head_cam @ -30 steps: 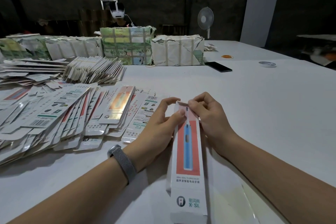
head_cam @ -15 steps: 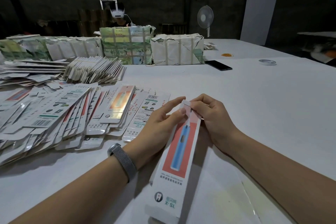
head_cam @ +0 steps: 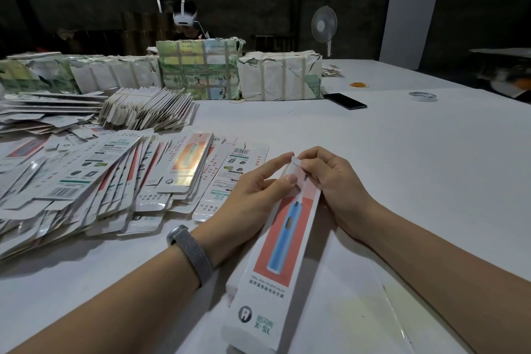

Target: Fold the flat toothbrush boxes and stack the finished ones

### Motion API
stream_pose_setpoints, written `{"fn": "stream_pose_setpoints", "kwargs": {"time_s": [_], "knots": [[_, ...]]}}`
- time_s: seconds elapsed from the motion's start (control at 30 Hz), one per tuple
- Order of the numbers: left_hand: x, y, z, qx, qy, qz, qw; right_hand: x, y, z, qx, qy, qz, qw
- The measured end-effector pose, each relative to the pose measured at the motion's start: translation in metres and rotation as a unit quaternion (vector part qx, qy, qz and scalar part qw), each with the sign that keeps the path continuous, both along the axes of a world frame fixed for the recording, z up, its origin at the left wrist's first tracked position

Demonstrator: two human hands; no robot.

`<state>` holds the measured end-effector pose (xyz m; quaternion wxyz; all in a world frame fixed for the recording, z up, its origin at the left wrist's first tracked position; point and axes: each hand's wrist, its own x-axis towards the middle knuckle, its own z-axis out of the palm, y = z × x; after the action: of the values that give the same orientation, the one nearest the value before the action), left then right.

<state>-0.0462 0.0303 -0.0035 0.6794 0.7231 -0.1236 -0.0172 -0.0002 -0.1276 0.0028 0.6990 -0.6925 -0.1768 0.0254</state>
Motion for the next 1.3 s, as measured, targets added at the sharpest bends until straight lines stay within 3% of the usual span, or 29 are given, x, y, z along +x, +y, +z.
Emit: {"fn": "stream_pose_setpoints", "kwargs": {"time_s": [0.73,1.3], "knots": [[-0.0002,0.0023,-0.0015,0.098,-0.037,0.019,0.994,-0.0022,0.0000,0.0003,-0.003,0.000,0.003,1.000],[0.0039,0.0021,-0.0030,0.103,-0.076,0.041,0.991,0.0016,0.0009,-0.0069,-0.012,-0.052,0.022,0.998]]}}
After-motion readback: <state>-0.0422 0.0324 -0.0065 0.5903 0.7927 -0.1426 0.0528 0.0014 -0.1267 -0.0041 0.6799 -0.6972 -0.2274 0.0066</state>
